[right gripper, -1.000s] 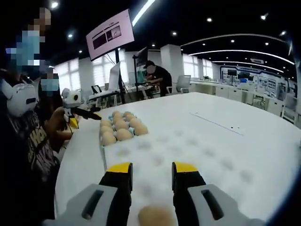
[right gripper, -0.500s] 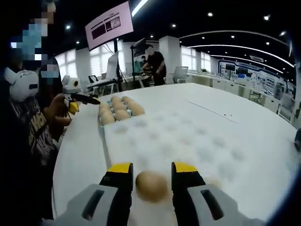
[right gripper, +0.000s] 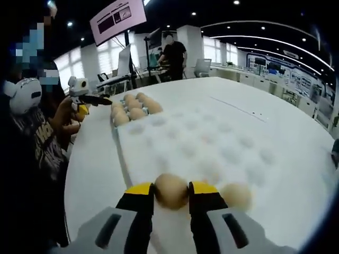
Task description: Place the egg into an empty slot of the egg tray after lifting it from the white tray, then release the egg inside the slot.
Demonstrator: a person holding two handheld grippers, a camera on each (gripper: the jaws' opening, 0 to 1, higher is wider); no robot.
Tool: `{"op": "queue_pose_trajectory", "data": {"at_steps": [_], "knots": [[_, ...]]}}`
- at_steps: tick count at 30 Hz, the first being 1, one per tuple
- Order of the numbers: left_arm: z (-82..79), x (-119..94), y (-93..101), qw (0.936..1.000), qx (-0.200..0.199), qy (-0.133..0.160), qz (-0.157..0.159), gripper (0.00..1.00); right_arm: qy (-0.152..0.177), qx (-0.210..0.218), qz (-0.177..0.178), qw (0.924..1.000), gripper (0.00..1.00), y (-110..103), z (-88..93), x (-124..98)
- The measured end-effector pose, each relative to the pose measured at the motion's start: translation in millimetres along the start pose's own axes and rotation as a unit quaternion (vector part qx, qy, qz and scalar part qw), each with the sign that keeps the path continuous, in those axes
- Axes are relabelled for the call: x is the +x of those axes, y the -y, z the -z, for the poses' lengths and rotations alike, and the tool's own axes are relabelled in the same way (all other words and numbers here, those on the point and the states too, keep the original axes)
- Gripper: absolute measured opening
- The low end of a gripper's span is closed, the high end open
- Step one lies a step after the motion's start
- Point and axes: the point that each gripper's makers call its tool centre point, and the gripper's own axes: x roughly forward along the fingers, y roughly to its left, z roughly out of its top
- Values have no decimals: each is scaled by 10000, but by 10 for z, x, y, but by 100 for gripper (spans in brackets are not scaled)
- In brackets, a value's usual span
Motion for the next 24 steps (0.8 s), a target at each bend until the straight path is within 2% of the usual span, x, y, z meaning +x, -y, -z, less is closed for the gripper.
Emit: {"op": "queue_pose_trajectory", "data": {"at_steps": [9, 11, 14, 15, 16, 24], "knots": [[-12, 18, 5, 10000, 15, -26, -3, 83, -104, -40, -88, 9999, 27, 3, 11, 12], [-7, 15, 5, 10000, -2, -43, -19, 83, 78, -19, -133, 9999, 27, 1, 1, 5], [3, 6, 4, 10000, -15, -65, -42, 82, 622, 401, -281, 9969, 27, 3, -36, -29], [5, 5, 4, 10000, -22, -72, -52, 82, 684, 506, -307, 9959, 27, 8, -42, -40], [4, 4, 5, 10000, -25, -72, -57, 82, 736, 651, -327, 9946, 27, 13, -44, -38], [-16, -20, 37, 10000, -10, -27, -27, 82, 709, 877, -385, 9929, 27, 36, -72, -45]]}}
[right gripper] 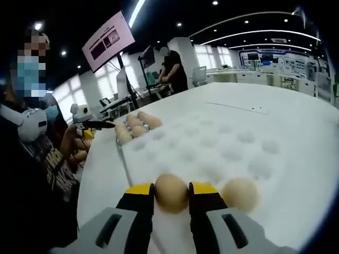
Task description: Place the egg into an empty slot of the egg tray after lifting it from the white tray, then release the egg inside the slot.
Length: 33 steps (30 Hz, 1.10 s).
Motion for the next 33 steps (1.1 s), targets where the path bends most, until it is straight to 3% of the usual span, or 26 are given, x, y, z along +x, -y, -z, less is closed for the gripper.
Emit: {"op": "queue_pose_trajectory", "data": {"at_steps": [12, 18, 33], "knots": [[12, -56, -48, 10000, -43, 40, -25, 82, 272, 240, 69, 9993, 26, -34, -110, -21], [-6, -60, -38, 9999, -47, 99, -2, 82, 488, 204, -14, 9986, 26, -99, -285, 36], [-13, -87, -65, 9999, -61, 148, -38, 81, 618, -55, -244, 9978, 26, -255, -521, 270]]}}
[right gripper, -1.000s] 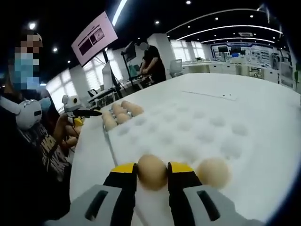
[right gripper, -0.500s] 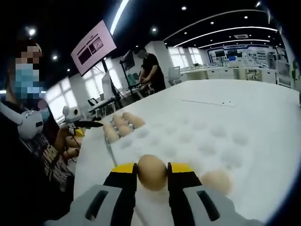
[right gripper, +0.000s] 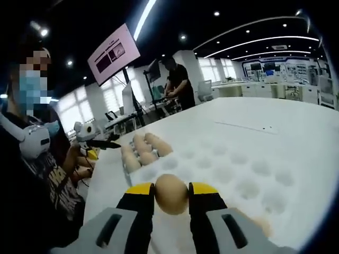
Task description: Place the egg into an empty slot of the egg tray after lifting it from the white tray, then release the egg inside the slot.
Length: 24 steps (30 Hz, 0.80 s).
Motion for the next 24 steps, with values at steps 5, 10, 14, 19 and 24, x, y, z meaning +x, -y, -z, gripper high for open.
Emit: {"op": "queue_pose_trajectory", "data": {"at_steps": [5, 10, 14, 19, 24], "knots": [[-2, -6, -9, 10000, -3, 11, -18, 81, 6, -66, -112, 9999, 26, -57, -26, 100], [-3, -8, -8, 10000, -7, 16, -20, 81, 46, -109, -219, 9997, 26, -132, -57, 215], [-14, -17, -17, 10000, -8, 53, -38, 81, 87, -133, -284, 9995, 26, -166, -84, 294], [6, -32, -35, 10000, -40, 39, -42, 79, 118, -159, -347, 9992, 26, -195, -125, 393], [10, -37, -74, 9999, -94, 81, -92, 79, 107, -223, -476, 9986, 26, -288, -147, 513]]}}
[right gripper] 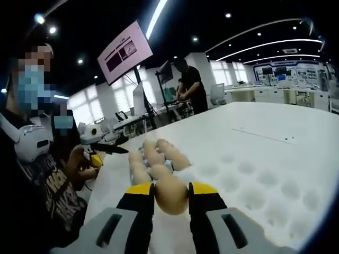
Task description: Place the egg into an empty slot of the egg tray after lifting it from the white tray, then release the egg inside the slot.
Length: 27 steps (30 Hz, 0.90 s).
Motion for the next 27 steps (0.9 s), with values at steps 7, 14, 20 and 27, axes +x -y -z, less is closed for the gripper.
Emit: {"op": "queue_pose_trajectory", "data": {"at_steps": [7, 14, 20, 27], "knots": [[16, 10, -40, 10000, -58, -7, -39, 79, 22, -80, -152, 9999, 26, -64, -62, 95], [31, 11, -71, 9999, -74, -25, -71, 79, 24, -130, -147, 9998, 26, -85, -93, 156], [32, 17, -87, 9999, -84, -24, -74, 79, 76, -182, -269, 9994, 26, -166, -164, 240], [16, 40, -90, 9999, -105, 25, -78, 79, 37, -221, -451, 9987, 26, -249, -176, 411]]}}
